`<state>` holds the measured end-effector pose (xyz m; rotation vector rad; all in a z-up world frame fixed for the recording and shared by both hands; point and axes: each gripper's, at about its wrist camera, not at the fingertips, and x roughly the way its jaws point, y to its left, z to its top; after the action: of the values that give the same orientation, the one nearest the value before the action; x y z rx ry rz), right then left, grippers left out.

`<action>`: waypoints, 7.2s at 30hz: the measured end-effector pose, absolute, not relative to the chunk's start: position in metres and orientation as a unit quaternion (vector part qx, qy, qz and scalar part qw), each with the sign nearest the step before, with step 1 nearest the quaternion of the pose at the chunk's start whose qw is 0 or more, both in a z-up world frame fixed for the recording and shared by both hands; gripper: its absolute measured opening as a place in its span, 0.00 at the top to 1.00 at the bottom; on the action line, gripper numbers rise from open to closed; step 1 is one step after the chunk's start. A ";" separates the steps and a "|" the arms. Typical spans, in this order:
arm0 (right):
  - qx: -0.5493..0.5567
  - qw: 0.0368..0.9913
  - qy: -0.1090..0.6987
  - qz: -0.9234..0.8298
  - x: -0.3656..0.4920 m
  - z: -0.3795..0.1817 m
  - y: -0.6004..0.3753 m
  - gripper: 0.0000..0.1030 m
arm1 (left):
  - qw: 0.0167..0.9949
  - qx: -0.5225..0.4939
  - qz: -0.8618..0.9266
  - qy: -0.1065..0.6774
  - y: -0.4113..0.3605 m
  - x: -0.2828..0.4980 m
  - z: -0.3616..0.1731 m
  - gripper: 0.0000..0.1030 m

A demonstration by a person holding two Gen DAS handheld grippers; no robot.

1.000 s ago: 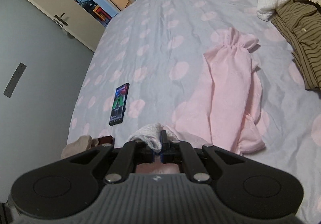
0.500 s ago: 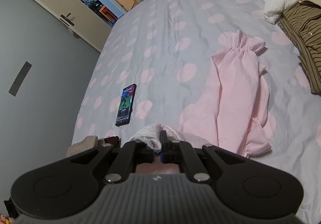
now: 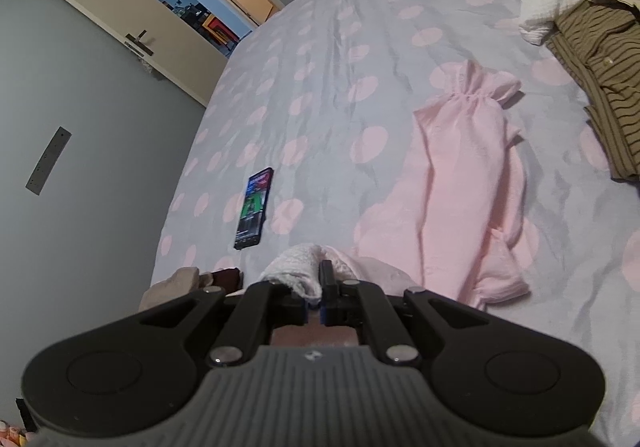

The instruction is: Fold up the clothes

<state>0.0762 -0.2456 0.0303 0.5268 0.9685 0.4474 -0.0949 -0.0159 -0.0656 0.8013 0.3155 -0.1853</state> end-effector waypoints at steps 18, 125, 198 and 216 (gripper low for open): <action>0.242 0.829 0.456 0.217 0.073 0.032 -0.237 0.93 | 0.906 0.367 -0.111 0.179 0.001 -0.084 -0.057 0.49; -0.281 0.711 0.435 0.476 -0.100 -0.032 -0.223 0.48 | 0.738 0.384 -0.454 0.320 0.092 -0.177 -0.046 0.80; -0.582 0.598 0.210 0.510 -0.151 -0.081 -0.175 0.94 | 0.736 0.476 -0.442 0.190 0.078 -0.197 -0.044 0.97; -0.390 0.857 0.083 0.325 -0.148 0.158 -0.216 0.96 | 0.857 0.348 -0.358 0.129 0.096 -0.178 0.109 0.97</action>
<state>-0.1476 -0.2158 0.1584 -0.8193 0.1749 0.6837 -0.1779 0.0964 0.1086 0.7323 0.2709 -0.7512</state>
